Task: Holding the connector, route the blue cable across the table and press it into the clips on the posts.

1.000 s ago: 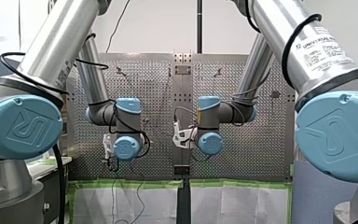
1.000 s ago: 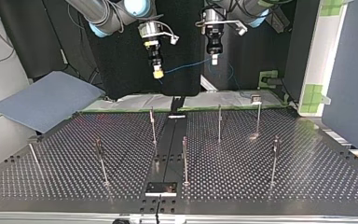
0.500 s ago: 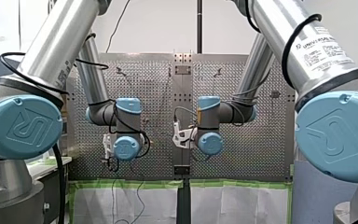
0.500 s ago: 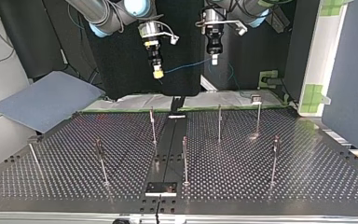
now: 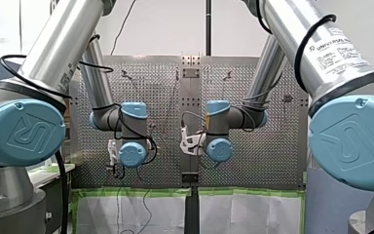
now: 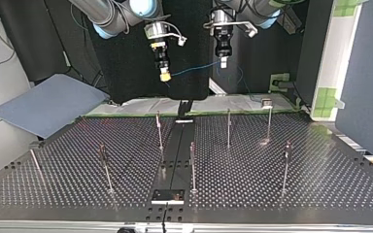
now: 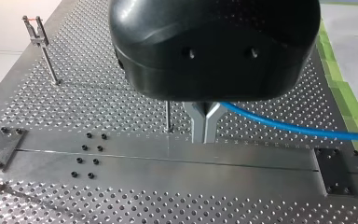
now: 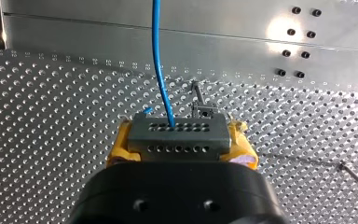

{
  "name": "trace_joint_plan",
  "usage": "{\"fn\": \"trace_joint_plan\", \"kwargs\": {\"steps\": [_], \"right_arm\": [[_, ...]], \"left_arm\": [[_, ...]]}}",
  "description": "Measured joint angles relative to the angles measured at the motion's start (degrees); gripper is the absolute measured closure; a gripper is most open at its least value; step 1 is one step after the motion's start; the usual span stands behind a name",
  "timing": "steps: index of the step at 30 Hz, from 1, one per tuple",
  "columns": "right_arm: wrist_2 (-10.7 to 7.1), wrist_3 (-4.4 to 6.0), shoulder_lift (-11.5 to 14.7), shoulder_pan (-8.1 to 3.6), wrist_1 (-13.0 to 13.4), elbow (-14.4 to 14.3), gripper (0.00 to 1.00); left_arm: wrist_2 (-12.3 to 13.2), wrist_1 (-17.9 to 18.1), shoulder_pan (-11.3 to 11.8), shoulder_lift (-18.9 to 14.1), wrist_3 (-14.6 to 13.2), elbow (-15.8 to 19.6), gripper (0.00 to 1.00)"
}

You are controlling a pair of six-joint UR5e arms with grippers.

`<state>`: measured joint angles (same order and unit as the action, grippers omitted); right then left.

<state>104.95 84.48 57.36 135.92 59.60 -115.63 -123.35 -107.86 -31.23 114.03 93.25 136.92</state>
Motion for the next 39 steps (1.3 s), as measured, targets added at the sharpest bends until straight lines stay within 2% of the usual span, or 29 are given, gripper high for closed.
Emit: {"fn": "trace_joint_plan", "kwargs": {"steps": [16,22,29,35,39], "right_arm": [[0.0,0.0,0.0,0.01,0.0,0.0,1.0],[0.3,-0.04,-0.29,0.1,-0.28,0.29,1.0],[3.27,-0.08,-4.05,0.18,-4.03,3.62,1.0],[3.75,-0.09,-7.72,0.19,-7.86,4.34,1.0],[3.77,-0.09,-8.65,0.19,-10.43,4.38,1.0]], "left_arm": [[0.09,-0.08,0.07,-0.12,0.1,-0.12,1.0],[0.87,-2.65,0.25,-2.69,0.87,-0.8,1.0],[0.96,-6.68,0.27,-5.54,0.96,-0.87,1.0],[0.97,-7.73,0.27,-5.78,0.97,-0.89,1.0],[0.97,-7.8,0.27,-5.79,0.97,-0.89,1.0]]}}
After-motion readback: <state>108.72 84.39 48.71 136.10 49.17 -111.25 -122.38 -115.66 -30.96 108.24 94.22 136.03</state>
